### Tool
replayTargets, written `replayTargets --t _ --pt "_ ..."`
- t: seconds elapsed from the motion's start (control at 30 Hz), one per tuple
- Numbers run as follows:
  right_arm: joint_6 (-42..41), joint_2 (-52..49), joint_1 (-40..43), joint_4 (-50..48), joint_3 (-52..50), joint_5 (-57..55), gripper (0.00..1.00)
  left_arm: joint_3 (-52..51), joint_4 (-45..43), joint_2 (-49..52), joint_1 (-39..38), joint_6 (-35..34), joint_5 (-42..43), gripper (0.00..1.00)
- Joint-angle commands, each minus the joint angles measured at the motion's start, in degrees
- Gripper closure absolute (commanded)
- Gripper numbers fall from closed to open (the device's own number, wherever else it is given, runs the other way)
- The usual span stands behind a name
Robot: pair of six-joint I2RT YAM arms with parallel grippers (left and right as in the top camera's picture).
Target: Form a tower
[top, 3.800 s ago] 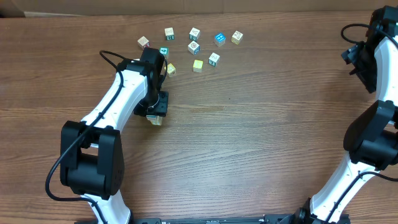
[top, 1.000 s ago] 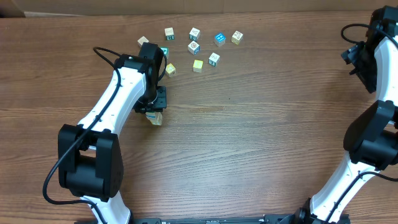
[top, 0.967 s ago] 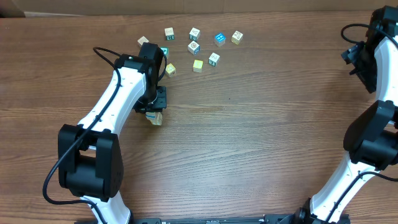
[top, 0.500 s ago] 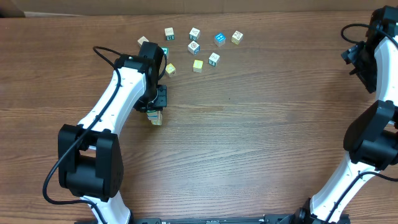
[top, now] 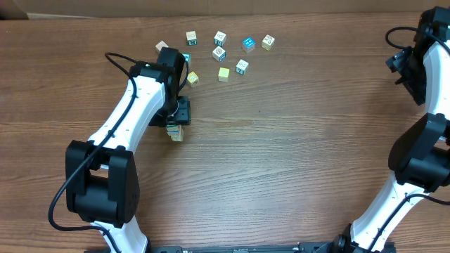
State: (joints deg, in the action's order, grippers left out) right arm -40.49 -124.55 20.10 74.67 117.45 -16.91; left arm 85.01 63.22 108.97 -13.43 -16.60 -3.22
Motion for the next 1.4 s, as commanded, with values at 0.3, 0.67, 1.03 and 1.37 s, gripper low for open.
replayTargets --t 0.3,0.67,1.03,1.37 --pt "0.07 2.82 -0.09 -0.09 1.42 -0.59 0.00 -1.90 -1.03 -1.38 -0.09 4.83 3.48 0.20" --pt "0.07 2.82 -0.09 -0.09 1.42 -0.59 0.00 -2.47 -0.50 -4.09 -0.07 4.98 2.25 0.20" --pt "0.04 2.82 -0.09 -0.09 1.44 -0.59 0.00 -8.92 -6.84 -9.29 -0.55 2.14 2.82 0.19" --pt "0.04 2.82 -0.09 -0.09 1.44 -0.59 0.00 -15.45 -14.95 -9.29 -0.55 0.76 2.73 0.20"
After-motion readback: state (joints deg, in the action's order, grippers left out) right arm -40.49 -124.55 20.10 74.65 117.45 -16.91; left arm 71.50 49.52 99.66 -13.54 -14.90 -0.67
